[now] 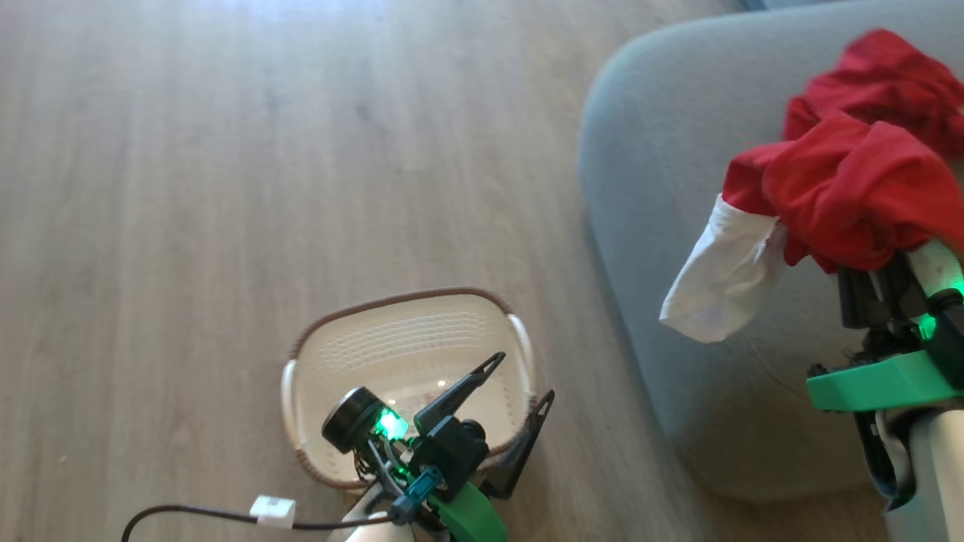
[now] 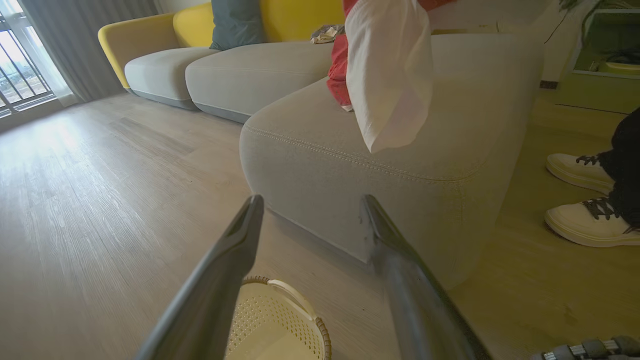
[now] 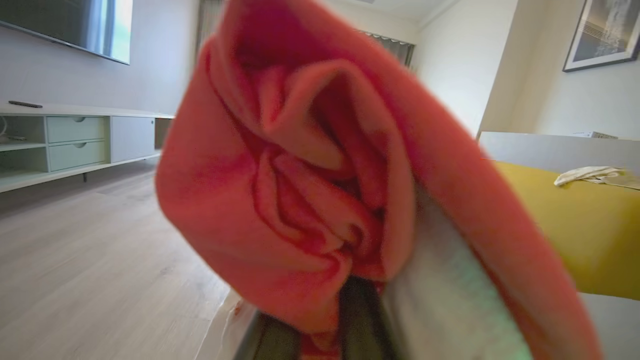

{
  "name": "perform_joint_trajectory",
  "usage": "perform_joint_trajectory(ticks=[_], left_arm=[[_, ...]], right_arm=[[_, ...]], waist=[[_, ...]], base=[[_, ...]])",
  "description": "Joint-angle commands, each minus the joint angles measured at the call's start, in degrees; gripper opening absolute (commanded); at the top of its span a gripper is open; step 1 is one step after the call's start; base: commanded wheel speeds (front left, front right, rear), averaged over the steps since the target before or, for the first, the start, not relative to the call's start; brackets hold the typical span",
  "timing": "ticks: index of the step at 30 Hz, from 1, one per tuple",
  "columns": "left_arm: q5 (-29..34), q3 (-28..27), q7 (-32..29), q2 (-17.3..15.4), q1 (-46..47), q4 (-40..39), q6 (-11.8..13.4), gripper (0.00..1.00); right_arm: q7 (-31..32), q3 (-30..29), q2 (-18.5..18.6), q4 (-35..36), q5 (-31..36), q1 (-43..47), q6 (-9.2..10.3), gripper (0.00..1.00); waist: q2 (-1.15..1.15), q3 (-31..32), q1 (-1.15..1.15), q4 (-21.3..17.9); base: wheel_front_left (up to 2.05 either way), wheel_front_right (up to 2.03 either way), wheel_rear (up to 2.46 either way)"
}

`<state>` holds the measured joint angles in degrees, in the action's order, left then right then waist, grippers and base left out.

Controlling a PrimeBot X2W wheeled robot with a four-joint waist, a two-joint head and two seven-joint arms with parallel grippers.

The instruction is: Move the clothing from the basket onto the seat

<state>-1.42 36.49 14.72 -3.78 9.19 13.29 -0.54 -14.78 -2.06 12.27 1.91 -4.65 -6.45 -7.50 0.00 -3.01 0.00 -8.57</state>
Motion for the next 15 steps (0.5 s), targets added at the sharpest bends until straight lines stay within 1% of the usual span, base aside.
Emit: perform_joint_trajectory(ticks=[1,7,8,15], left_arm=[[0.6,-2.09,0.28,0.44,2.6,-2.27,-0.21,1.0],[0.99,-1.57,0.28,0.39,3.37,-2.48,-0.52,1.0],[0.99,-1.57,0.28,0.39,3.37,-2.48,-0.52,1.0],[1.38,-0.63,0.28,0.01,4.47,-2.53,-0.93,1.0]], right_arm=[[-0.22,0.29,0.58,2.46,0.27,-2.43,0.01,0.0],[-0.22,-0.84,0.08,2.73,0.06,-2.46,0.01,0.0],[-0.22,-0.84,0.08,2.73,0.06,-2.46,0.01,0.0],[-0.22,-1.21,-0.96,2.9,-0.15,-2.65,0.01,0.0]], waist=[[0.0,-1.51,0.0,-3.98],[0.0,-2.66,0.0,-9.55],[0.0,-2.66,0.0,-9.55],[0.0,-4.04,0.0,-15.0]], base=[[0.0,0.0,0.0],[0.0,0.0,0.0],[0.0,0.0,0.0],[0.0,0.0,0.0]])
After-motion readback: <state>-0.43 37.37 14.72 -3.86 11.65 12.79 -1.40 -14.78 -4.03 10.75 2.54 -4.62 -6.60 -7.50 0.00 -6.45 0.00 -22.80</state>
